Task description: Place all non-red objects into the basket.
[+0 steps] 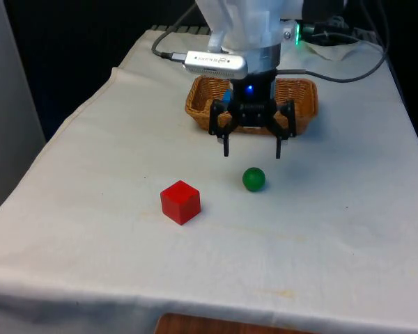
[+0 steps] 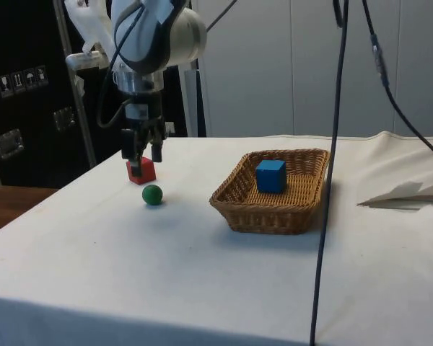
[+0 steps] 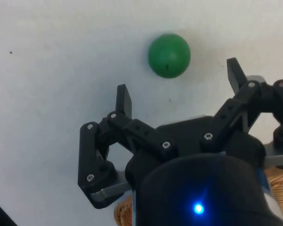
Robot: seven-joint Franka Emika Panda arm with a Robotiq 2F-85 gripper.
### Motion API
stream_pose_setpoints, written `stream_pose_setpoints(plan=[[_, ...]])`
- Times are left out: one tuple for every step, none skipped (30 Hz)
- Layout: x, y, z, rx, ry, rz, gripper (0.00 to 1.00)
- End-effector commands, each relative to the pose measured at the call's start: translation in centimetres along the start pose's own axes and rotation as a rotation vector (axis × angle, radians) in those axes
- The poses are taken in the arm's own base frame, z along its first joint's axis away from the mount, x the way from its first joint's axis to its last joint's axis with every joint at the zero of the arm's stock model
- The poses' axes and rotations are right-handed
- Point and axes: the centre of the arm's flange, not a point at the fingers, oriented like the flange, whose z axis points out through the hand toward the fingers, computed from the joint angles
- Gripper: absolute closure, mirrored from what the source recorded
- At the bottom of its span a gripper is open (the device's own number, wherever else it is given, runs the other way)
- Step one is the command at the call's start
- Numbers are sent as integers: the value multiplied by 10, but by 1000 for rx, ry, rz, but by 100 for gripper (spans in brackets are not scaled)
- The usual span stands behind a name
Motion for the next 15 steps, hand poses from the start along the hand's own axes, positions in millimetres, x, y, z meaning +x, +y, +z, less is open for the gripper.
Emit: stream_pose_setpoints(plan=[[1,-1,3,13,-5,1,0],[0,0,1,0,-1,0,0],[1,-1,4,14,-7,0,0],[2,-1,7,15,-8,0,0],[3,-1,9,17,-9,2,0],[3,-1,12,18,-11,3,0],[3,-1,15,18,-12,2,0],[4,-1,16,19,-12,2,0],[5,1,20,21,-12,2,0],[5,1,23,22,-14,1,0],[6,2,24,23,-15,1,0],[6,2,26,23,-16,0,0],[6,2,26,12,-14,2,0],[6,3,27,24,-16,1,0],[6,3,29,26,-17,-1,0]])
